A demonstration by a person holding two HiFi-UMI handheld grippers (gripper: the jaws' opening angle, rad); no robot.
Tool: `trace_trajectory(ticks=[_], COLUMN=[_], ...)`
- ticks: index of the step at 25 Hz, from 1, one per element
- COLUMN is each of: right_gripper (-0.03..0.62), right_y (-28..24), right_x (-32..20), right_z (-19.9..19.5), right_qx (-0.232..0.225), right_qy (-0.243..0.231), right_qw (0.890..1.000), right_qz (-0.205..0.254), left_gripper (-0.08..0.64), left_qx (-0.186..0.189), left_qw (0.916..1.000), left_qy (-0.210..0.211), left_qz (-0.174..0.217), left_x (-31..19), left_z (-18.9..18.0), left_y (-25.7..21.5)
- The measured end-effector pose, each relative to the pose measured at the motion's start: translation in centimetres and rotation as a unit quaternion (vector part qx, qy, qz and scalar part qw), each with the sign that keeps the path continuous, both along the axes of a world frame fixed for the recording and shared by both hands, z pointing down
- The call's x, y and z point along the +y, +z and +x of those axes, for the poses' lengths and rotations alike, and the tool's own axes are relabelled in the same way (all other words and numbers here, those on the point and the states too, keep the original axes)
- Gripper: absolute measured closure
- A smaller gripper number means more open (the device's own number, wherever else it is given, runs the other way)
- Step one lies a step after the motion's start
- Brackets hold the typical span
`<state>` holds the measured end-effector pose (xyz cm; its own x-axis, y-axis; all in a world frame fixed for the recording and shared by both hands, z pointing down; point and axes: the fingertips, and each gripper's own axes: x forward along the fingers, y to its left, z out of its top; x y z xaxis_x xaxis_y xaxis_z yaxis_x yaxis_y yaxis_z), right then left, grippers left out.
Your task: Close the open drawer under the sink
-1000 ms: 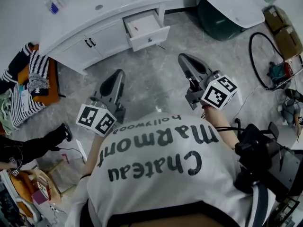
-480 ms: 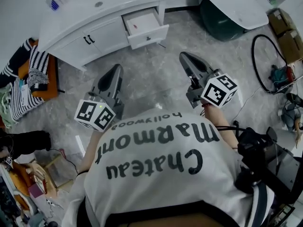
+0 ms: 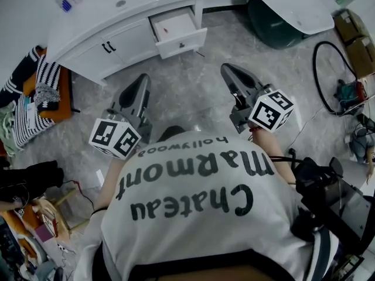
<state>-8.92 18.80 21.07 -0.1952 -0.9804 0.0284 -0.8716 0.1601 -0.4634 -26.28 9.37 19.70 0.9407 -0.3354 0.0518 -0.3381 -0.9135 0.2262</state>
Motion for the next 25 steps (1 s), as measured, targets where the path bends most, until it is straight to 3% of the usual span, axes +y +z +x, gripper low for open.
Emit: trace_trajectory(ticks=[3, 9, 16, 25], right_gripper=[0.58, 0.58, 0.58, 0.58], right_y=[0.3, 1.0, 3.5, 3.3], right_x=[0.2, 0.5, -1.0, -5.3], right_z=[0.2, 2.0, 6.4, 12.4], right_qx=[0.0, -0.005, -0.016, -0.008], right_qy=[0.0, 0.015, 0.042, 0.036], right_qw=[1.0, 1.0, 0.998, 0.997], right_qz=[-0.005, -0.015, -0.042, -0.065], left_gripper=[0.551, 0.551, 0.551, 0.551], left_qx=[-0.009, -0.011, -0.011, -0.002], left_qw=[0.9999, 0.9994, 0.9991, 0.9977], left_qy=[0.002, 0.013, 0.036, 0.047], left_qz=[0.005, -0.032, -0.021, -0.048], left_x=[-0.5, -2.0, -4.8, -9.7], left_z=[0.7, 3.5, 8.7, 15.4], left_y=[0.1, 1.2, 2.3, 3.5])
